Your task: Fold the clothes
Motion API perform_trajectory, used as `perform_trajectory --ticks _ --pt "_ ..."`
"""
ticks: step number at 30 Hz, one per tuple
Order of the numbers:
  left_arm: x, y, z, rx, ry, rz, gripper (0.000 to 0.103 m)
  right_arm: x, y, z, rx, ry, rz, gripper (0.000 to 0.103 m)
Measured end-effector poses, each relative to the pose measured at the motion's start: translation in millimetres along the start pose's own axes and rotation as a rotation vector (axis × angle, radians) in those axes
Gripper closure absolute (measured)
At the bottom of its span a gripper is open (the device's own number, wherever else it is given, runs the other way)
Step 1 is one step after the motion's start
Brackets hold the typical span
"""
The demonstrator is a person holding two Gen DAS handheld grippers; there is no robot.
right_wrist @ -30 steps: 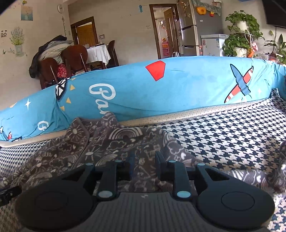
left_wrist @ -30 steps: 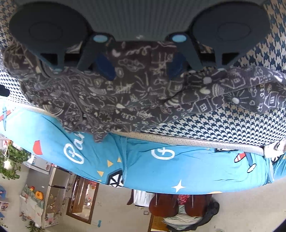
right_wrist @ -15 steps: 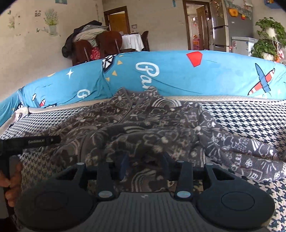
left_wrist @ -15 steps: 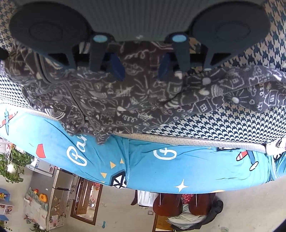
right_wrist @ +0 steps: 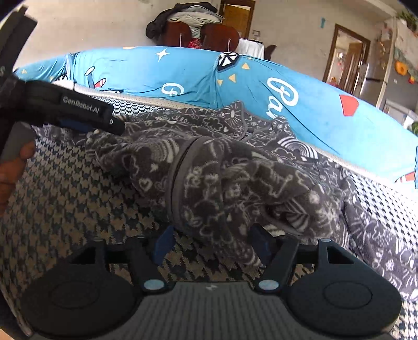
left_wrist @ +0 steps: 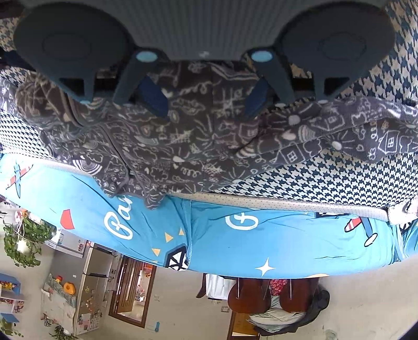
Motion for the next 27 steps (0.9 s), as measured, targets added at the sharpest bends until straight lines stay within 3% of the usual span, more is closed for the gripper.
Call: perform_trajectory --ticks 6,8,10,12,15,22,27 --pt "-2 -1 5 0.027 0.0 0.009 0.029 12 0 -5 -0.058 -0.043 0.005 0.038" --pt "-2 -1 4 0.024 0.0 0.009 0.029 12 3 -5 -0.06 -0.038 0.012 0.046" --pt "-1 -1 3 0.02 0.002 0.009 0.029 10 7 -1 -0.039 -0.024 0.024 0.064" --pt "-2 0 1 0.015 0.002 0.012 0.029 8 13 7 0.008 0.001 0.034 0.075" --pt "-5 1 0 0.01 -0.008 0.022 0.029 5 24 27 0.126 0.069 0.056 0.082" --pt "-9 0 11 0.053 -0.04 0.036 0.027 10 53 69 0.345 0.178 0.129 0.084" --pt "0 0 21 0.081 -0.057 0.03 0.019 23 74 84 0.399 0.189 0.165 0.084"
Point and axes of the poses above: each gripper's, at about its wrist camera, not at the fingertips, and x roughly the way its jaws point, z to its right, y to its top, the point moved 5 cm from there along x, roughly the way its jaws point, and after that the axes turned 5 degrees about -z, right-handed, at the moved point
